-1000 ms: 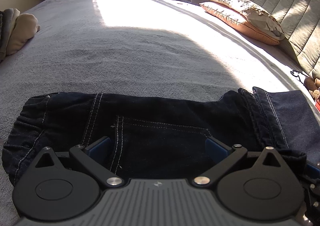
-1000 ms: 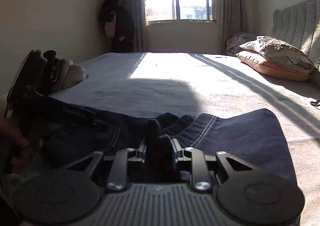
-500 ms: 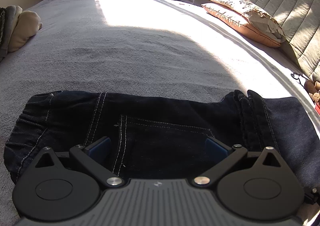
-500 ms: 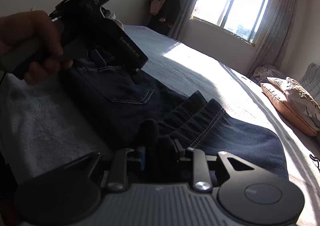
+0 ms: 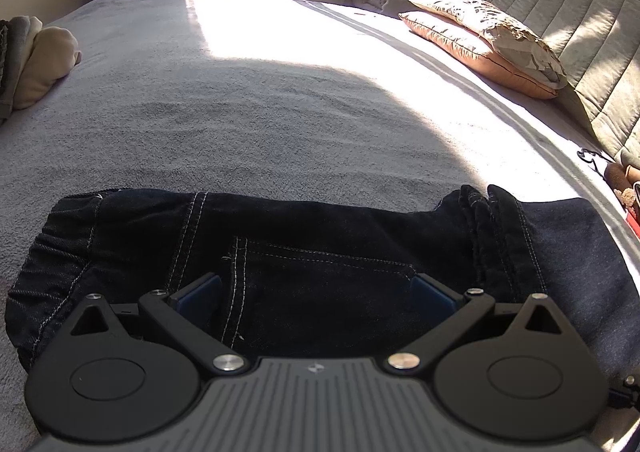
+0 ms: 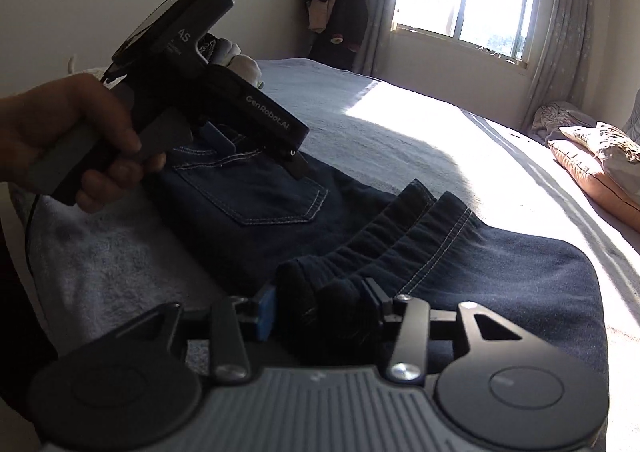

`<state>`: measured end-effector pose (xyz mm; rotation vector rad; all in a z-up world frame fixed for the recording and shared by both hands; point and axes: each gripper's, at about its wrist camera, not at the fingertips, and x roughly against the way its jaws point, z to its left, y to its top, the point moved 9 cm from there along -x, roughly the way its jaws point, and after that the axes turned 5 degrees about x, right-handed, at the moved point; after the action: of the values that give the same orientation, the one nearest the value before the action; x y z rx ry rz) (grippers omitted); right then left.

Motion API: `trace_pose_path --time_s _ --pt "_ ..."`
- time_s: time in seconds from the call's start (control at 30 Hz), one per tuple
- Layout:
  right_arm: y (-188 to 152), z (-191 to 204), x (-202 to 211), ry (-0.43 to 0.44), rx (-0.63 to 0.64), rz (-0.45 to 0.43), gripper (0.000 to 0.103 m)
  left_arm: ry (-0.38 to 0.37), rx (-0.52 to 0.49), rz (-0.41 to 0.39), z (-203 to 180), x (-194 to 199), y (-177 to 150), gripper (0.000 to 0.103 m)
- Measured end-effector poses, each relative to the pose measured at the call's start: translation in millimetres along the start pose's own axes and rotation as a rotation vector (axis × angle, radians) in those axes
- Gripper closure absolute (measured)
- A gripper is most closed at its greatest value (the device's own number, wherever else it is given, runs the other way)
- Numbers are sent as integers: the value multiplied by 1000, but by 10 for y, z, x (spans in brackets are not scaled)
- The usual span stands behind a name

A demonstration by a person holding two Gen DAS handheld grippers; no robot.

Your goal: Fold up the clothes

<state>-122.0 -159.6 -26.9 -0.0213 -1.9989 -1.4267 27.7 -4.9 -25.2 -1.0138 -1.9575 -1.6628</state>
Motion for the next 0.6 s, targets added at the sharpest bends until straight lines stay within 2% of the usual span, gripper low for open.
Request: trace_pose_path --time_s 0.07,0.13,0.17,0.2,0.23,0.27,0.37,0.4,0.5,0.6 --pt "91 -120 137 107 -137 -60 53 -1 0 -2 0 5 6 0" --pt "181 -264 265 149 -237 -130 50 0 -2 -5 -5 6 13 0" --pt "227 -338 330 169 -286 -165 44 0 -3 -6 -9 6 17 0" --pt "256 -407 372 151 -319 -192 41 -1 -2 -6 -15 7 18 0" --pt "244 -483 360 91 -340 -192 36 -3 -1 -6 -21 8 19 0" --pt "228 -560 348 28 -361 -191 35 -5 -1 -6 -29 10 19 0" --pt "-37 -731 71 -92 -376 -43 36 -6 -12 -12 -93 23 24 0" --pt "-130 -729 -24 -107 -362 21 36 -6 -16 -14 -114 28 25 0" --pt "-265 -653 -106 -134 -275 60 36 -7 -28 -20 -178 41 29 0" --pt "-220 -716 8 -129 -296 11 41 -8 -39 -26 -242 55 33 0"
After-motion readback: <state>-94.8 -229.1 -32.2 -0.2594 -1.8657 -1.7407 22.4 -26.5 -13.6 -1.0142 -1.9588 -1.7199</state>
